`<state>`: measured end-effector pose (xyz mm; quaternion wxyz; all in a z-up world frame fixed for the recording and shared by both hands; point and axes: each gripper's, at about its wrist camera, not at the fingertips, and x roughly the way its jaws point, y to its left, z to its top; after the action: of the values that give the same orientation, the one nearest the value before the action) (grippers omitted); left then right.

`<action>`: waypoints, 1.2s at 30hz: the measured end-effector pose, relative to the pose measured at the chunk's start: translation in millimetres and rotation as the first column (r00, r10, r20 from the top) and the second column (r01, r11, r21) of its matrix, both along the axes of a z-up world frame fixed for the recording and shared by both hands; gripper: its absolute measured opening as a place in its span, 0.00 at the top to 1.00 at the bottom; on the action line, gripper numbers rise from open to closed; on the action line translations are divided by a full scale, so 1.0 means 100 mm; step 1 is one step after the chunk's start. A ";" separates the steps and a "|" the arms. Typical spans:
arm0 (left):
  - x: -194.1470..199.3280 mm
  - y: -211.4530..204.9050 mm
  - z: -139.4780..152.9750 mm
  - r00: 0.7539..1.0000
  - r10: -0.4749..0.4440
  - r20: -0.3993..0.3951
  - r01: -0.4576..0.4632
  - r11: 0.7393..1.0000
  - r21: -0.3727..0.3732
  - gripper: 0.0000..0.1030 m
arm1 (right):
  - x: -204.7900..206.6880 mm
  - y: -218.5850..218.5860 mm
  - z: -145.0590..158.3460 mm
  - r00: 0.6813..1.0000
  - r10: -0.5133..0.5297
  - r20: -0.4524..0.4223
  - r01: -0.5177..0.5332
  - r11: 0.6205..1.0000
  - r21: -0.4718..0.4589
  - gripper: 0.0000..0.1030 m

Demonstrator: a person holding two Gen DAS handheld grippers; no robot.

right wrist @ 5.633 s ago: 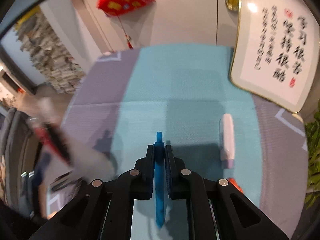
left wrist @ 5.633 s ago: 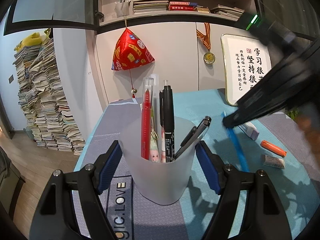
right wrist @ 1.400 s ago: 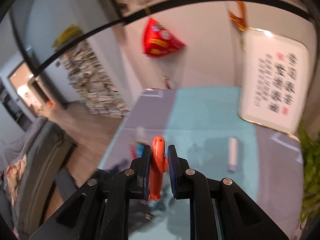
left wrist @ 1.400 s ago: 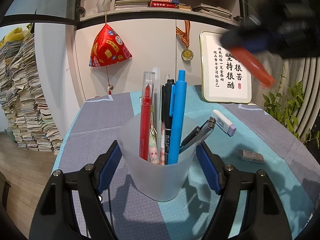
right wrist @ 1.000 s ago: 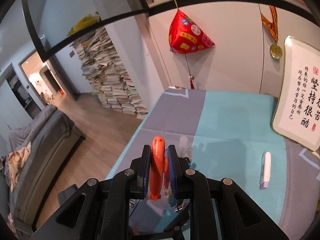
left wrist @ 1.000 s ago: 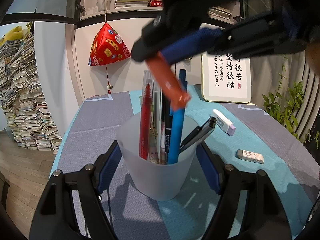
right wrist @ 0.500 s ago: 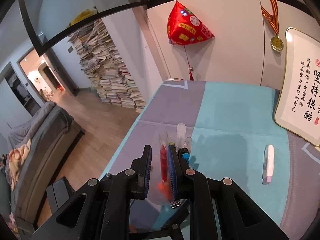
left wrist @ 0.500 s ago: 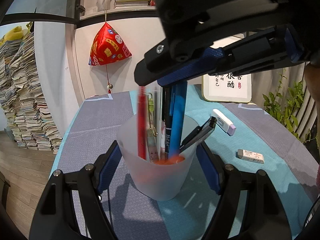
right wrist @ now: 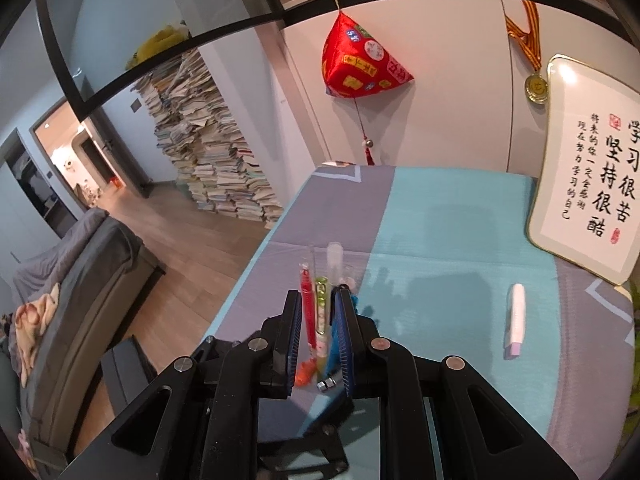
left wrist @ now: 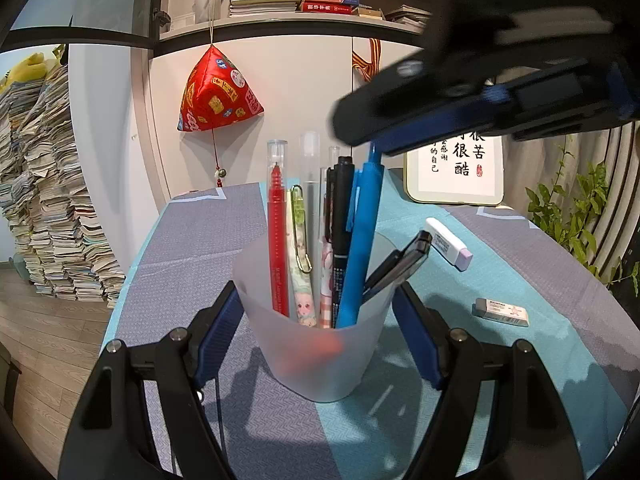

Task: Organize stationery
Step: 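Carry the orange marker with the right gripper and drop it into the cup, then lower the right gripper onto the white eraser and grasp it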

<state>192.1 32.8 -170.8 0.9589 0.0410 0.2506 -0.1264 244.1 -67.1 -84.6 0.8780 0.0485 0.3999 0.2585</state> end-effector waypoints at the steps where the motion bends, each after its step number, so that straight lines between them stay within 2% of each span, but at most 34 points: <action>1: 0.00 0.00 0.00 1.000 -0.001 -0.001 0.001 1.000 0.000 0.27 | -0.02 -0.05 0.01 1.000 -0.007 0.004 0.007 1.000 -0.009 0.83; 8: 0.00 0.00 0.00 1.000 -0.001 0.000 0.001 1.000 0.000 0.27 | -0.14 -0.51 0.02 0.999 -0.052 0.009 0.052 0.998 -0.043 0.81; 10: 0.00 0.00 0.00 1.000 -0.001 0.000 0.001 1.000 0.000 0.27 | -0.18 -0.66 -0.05 0.997 -0.072 0.007 0.073 0.995 -0.070 0.75; 12: 0.00 0.00 0.00 1.000 -0.001 0.000 0.001 1.000 0.001 0.27 | -0.19 -0.83 -0.17 0.994 -0.107 -0.014 0.105 0.990 -0.099 0.69; 19: 0.01 0.03 0.01 1.000 0.000 0.000 0.000 1.000 0.002 0.26 | -0.23 -1.33 -0.68 0.969 -0.208 -0.132 0.186 0.970 -0.156 0.68; 21: 0.00 0.03 0.01 1.000 0.000 0.000 0.000 1.000 0.001 0.26 | -0.26 -1.37 -0.77 0.968 -0.208 -0.141 0.181 0.967 -0.178 0.68; 25: 0.00 0.03 0.00 1.000 -0.001 0.000 0.001 1.000 0.001 0.26 | -0.33 -1.39 -0.95 0.971 -0.201 -0.129 0.171 0.961 -0.216 0.53; 36: 0.00 0.05 0.01 1.000 -0.001 -0.002 0.001 1.000 0.001 0.26 | -0.27 -1.20 -1.18 0.985 -0.147 -0.093 0.112 0.944 -0.309 0.53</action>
<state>192.4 37.7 -170.0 0.9586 0.0412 0.2517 -0.1268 216.8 -187.6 -202.8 0.8656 -0.0454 0.4807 0.1326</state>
